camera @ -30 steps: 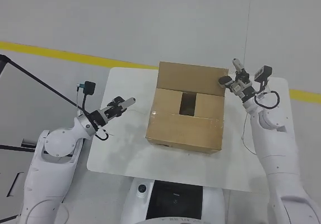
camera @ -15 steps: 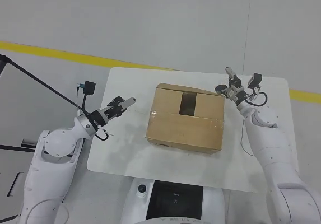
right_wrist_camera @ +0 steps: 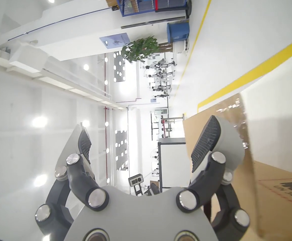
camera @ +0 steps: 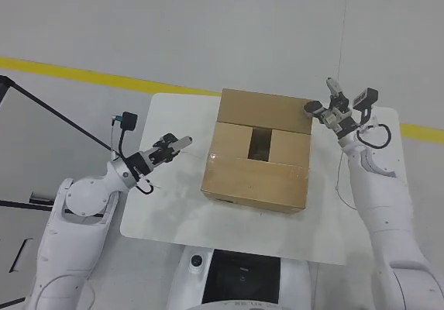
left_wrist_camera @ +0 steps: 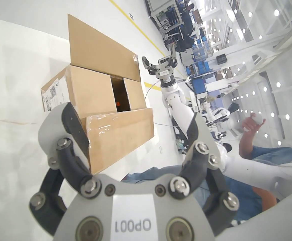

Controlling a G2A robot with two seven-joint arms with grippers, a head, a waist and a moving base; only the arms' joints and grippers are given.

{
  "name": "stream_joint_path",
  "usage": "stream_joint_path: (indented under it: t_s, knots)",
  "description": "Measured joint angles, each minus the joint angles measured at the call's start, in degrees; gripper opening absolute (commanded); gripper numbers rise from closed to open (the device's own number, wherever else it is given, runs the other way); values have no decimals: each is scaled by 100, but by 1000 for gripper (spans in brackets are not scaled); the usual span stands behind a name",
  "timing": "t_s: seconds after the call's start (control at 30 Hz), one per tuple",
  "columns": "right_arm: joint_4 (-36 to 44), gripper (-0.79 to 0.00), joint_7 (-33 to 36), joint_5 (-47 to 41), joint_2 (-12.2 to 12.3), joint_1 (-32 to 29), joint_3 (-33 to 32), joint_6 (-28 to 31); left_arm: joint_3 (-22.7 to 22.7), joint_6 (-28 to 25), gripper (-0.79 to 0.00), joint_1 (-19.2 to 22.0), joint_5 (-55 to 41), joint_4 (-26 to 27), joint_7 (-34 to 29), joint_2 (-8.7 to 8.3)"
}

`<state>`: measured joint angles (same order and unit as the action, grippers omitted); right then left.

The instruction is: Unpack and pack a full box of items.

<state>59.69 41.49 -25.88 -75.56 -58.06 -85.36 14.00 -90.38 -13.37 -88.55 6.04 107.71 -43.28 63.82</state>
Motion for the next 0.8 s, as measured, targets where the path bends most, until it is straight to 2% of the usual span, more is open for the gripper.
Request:
stream_joint_path:
  t_s: [0.13,0.33,0.57,0.8]
  knots:
    - [1374,0,168,-304,83,-750,-307,-441,323,-408,0,79,238,-383,103,14]
    - [2752,0,318,-465,151,-1588,-480,-989,738,-707,0,191,393,-861,118,32]
    - [3190,0,257,-130,215,-2081,-563,-1064,1105,-801,0,497,513,-1458,327,68]
    - [3179,0,220,-158,258,-2195,-659,-1057,1292,-884,0,560,343,-1644,276,75]
